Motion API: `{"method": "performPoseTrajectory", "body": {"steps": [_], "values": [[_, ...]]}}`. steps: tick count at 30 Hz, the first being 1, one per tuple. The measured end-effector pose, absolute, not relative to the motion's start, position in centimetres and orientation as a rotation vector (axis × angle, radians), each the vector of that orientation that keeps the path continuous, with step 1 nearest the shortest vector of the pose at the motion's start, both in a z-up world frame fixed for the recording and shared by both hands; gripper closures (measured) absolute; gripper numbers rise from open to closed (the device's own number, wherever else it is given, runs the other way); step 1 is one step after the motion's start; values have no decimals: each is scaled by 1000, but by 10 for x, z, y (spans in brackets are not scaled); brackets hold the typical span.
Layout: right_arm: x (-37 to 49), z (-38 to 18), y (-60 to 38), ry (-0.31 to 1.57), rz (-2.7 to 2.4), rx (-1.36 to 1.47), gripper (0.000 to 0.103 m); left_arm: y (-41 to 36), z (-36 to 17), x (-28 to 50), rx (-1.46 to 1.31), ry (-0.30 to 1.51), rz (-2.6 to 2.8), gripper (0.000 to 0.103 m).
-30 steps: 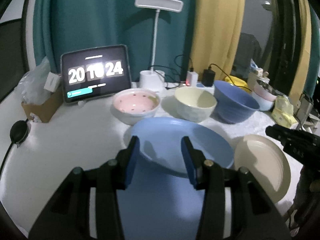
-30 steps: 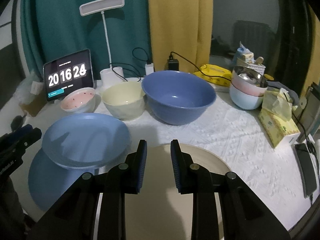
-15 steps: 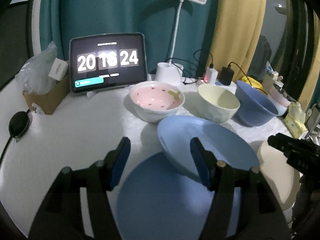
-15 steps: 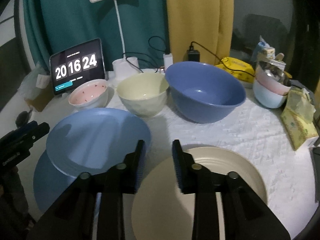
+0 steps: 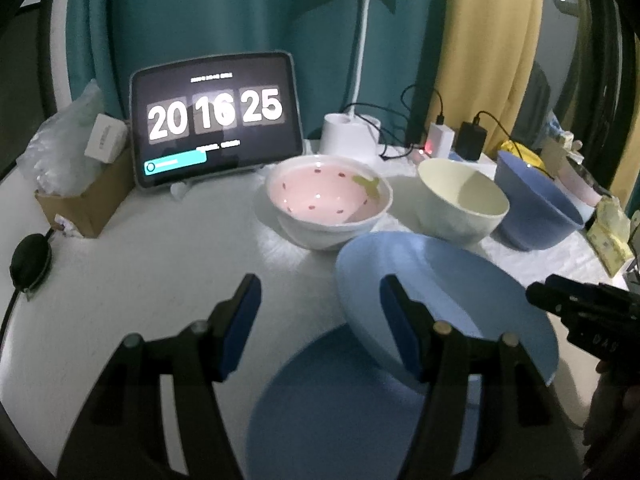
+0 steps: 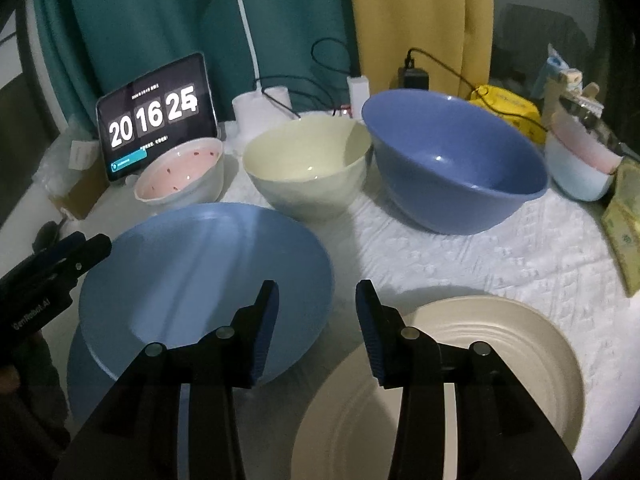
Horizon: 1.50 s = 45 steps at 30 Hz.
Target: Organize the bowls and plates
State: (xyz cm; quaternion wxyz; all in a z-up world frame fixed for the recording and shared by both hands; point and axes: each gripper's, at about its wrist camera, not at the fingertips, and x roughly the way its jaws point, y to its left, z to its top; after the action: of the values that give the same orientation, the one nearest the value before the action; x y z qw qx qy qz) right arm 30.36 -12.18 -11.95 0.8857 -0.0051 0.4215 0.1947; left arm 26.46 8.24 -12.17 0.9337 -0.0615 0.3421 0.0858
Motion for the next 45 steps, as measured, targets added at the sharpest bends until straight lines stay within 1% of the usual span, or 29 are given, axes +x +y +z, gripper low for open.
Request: {"method": "performPoseTrajectory", "body": {"steps": [7,9,11,13,16,19,21,23,24,27,29,45], "values": [[315,-132,-115,931,427,4,60,84,-130,274,-129,726,175,42],[317,-135,-113,946,430,4,60,84,-132,276,-130,736,167,47],[319,-136,-112,960,433,0,60,82,-133,277,-126,743,161,48],[321,-138,-112,975,440,2,60,79,-134,278,-118,750,144,57],[323,-140,-110,996,454,1,60,75,-136,280,-104,760,133,61],[326,-143,-108,1017,465,0,61,71,-136,280,-86,761,122,61],[326,-143,-107,1016,460,-5,63,68,-136,279,-73,763,112,62],[326,-141,-107,1013,450,-17,74,65,-137,278,-64,766,97,63],[325,-141,-106,1010,446,-22,76,63,-137,277,-54,764,101,64],[320,-139,-105,996,441,-41,77,63,-137,275,-54,763,104,64],[317,-138,-105,989,440,-44,80,65,-136,274,-60,765,106,64],[285,-114,-111,922,434,-53,81,56,-116,239,-47,696,100,64]]}}
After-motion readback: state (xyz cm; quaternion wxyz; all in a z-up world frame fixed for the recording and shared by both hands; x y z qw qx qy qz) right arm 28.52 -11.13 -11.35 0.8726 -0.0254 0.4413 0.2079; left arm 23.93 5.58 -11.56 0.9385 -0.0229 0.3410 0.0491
